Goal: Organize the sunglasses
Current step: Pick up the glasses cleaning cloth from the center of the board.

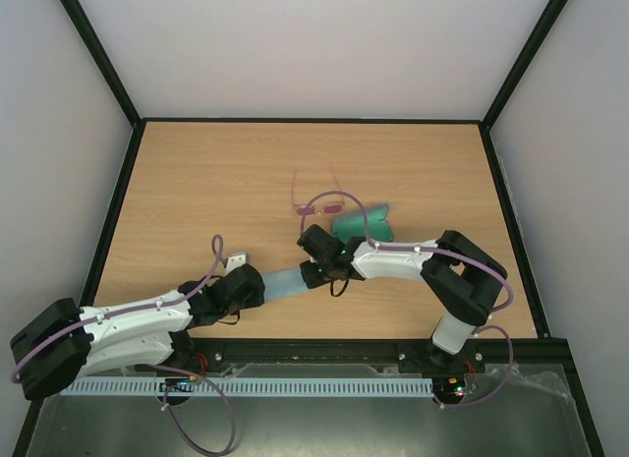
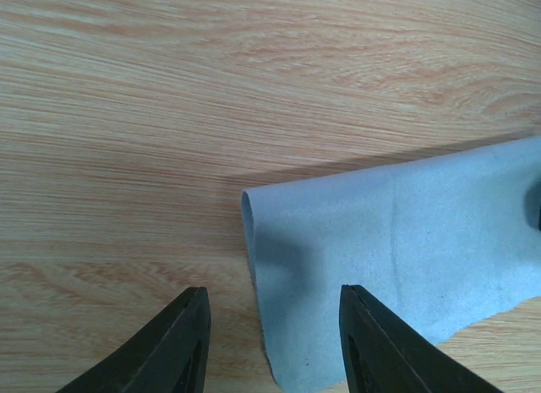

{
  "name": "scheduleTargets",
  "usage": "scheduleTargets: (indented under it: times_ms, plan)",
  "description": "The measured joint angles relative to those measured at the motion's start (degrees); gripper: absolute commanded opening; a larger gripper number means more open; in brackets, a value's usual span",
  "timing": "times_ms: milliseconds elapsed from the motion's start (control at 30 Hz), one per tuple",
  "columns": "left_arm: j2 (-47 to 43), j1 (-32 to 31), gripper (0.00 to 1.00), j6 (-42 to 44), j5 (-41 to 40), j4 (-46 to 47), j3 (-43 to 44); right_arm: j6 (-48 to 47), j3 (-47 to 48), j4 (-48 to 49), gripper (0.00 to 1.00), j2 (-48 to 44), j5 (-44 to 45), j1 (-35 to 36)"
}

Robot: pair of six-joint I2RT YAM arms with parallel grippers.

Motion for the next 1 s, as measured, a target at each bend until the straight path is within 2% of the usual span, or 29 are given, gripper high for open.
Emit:
scheduleTargets:
  times_ms: [200,367,667,1000]
  plan:
    - [0.9,0.0,0.45,0.0,0.0,1.7,0.0,0.5,0.4,1.5,0.24,0.9,-0.1,0.2]
    - [0.9,0.0,0.45,0.0,0.2,1.7,0.0,0.9,1.0,3.2,0.19,2.0,-0.3,0.6]
    - [0.2,0.4,0.45,0.0,0.4,1.6,-0.3,1.7,1.1,4.9,0.02,2.8,-0.4,0.7]
    - [0.0,1.0,0.46,0.5,0.5,1.7,-0.5,1.9,0.9,4.2,0.01,2.4,0.9,0.9]
